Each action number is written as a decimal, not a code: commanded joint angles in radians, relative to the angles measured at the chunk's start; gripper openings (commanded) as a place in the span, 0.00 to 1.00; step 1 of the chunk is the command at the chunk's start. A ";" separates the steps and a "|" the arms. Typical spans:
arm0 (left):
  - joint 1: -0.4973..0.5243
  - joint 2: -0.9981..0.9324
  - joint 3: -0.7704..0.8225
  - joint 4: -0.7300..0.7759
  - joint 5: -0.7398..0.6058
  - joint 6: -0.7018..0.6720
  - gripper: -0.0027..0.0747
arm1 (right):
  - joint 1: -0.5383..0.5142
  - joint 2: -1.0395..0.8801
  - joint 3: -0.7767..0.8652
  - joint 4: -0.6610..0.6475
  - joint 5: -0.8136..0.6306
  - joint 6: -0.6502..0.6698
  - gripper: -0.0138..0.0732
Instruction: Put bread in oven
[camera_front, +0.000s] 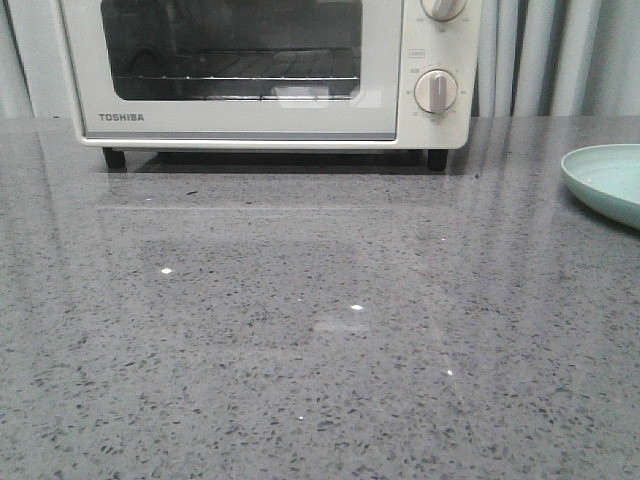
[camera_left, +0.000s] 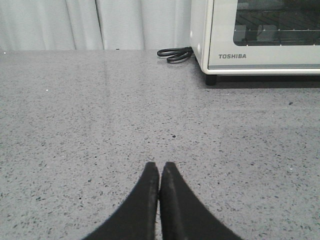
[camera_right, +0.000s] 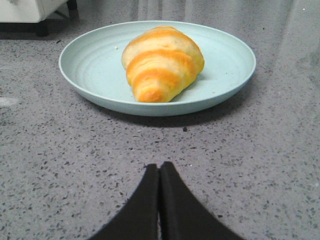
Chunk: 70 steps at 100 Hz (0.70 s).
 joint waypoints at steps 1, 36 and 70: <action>0.000 -0.025 0.022 -0.009 -0.085 -0.001 0.01 | 0.003 -0.017 0.025 -0.013 -0.017 -0.005 0.07; 0.000 -0.025 0.022 -0.009 -0.085 -0.001 0.01 | 0.003 -0.017 0.025 -0.013 -0.017 -0.005 0.07; 0.000 -0.025 0.022 -0.009 -0.257 -0.001 0.01 | 0.003 -0.017 0.025 -0.013 -0.099 -0.005 0.07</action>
